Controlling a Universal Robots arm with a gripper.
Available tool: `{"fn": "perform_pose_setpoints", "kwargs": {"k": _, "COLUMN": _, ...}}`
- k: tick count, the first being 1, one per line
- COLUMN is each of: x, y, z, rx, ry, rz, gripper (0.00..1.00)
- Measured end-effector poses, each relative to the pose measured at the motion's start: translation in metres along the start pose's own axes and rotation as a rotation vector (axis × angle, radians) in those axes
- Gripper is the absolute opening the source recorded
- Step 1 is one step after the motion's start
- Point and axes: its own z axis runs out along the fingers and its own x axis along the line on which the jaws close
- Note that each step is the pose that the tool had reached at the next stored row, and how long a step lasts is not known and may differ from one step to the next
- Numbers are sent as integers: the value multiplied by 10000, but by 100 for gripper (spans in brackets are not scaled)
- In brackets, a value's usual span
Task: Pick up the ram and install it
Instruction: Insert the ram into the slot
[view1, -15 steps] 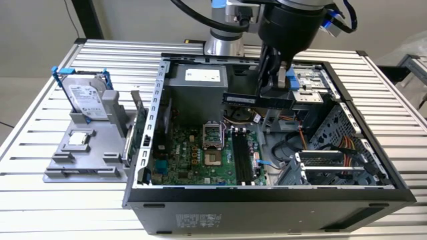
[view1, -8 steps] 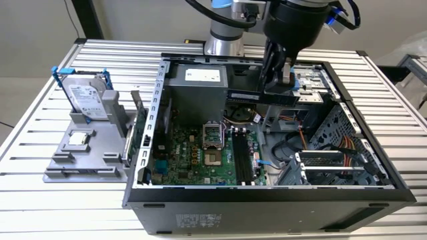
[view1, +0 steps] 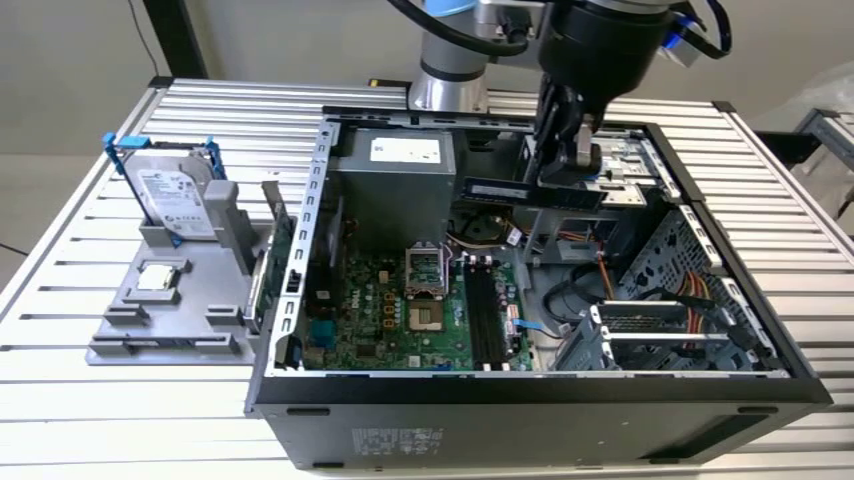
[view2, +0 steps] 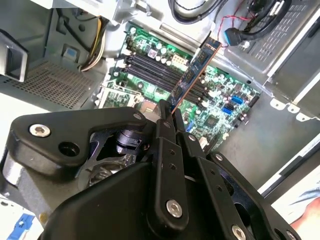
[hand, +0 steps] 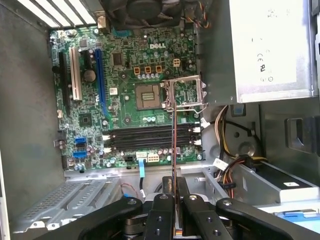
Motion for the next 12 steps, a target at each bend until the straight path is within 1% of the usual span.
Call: {"fn": "perform_pose_setpoints", "kwargs": {"k": 12, "x": -6, "y": -57, "z": -1, "rx": 0, "ry": -1, "rz": 0, "gripper": 0}}
